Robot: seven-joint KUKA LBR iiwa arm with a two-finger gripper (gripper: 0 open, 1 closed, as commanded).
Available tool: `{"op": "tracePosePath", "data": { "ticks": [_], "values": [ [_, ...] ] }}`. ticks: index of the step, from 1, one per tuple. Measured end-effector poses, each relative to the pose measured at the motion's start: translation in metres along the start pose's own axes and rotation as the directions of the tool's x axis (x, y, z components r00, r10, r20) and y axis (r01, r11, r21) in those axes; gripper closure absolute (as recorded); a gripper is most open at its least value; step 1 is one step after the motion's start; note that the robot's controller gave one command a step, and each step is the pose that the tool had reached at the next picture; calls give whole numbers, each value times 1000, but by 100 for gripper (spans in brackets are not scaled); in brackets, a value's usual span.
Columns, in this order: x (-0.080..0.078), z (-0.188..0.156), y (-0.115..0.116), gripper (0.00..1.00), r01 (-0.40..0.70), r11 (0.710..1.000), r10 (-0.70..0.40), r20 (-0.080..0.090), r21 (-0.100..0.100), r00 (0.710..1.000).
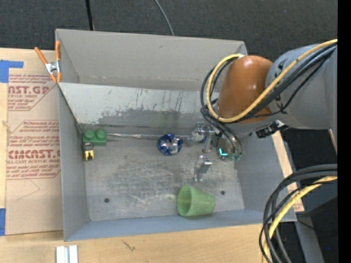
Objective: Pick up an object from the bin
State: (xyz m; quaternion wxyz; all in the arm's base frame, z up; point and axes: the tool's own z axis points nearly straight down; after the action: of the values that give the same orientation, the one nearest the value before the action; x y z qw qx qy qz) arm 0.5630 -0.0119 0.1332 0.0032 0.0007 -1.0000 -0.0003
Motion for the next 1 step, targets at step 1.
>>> {"op": "tracePosePath", "data": {
  "ticks": [1],
  "values": [
    [-31,46,28,0,-2,1000,3,30,-1,1000]
  ]
}}
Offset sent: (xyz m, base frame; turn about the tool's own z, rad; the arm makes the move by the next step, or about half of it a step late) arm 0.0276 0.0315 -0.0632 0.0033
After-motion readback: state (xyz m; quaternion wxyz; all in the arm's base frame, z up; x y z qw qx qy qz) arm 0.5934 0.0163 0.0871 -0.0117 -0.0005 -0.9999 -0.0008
